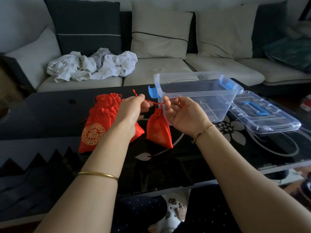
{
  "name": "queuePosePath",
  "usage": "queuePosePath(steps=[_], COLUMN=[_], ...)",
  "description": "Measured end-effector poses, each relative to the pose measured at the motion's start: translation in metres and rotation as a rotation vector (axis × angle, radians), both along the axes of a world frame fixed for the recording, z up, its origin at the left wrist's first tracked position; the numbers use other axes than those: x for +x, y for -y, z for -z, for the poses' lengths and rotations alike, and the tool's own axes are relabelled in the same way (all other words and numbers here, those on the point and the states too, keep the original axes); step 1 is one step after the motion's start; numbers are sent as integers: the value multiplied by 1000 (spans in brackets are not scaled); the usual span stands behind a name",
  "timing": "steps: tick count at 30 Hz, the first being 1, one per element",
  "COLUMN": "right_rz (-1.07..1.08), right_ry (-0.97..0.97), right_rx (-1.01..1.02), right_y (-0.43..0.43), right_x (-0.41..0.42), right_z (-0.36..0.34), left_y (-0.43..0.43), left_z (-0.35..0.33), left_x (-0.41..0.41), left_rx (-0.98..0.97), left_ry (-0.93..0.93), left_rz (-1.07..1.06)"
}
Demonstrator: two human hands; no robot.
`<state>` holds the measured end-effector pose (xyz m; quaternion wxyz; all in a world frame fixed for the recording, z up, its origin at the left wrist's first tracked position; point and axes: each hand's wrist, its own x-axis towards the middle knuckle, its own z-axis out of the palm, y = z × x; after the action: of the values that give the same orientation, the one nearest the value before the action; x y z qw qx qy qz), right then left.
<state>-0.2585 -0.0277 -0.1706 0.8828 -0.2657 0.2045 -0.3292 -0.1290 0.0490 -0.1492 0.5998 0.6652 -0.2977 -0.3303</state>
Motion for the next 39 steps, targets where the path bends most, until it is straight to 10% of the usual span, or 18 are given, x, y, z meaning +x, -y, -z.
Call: queuePosePath(steps=[6, 19, 30, 39], right_rz=[101, 181, 143, 227], right_ry=[-161, -462, -656, -837], right_rx=[84, -670, -714, -1296], right_y=[6, -3, -8, -10], right_x=[1, 2, 4, 3], right_z=[9, -14, -14, -5], left_y=[2, -3, 1, 4], left_z=[1, 5, 9, 11], left_x=[-1, -3, -3, -4], left_rx=[-240, 34, -8, -8], left_ry=[-433, 312, 220, 210], left_rz=[26, 323, 266, 132])
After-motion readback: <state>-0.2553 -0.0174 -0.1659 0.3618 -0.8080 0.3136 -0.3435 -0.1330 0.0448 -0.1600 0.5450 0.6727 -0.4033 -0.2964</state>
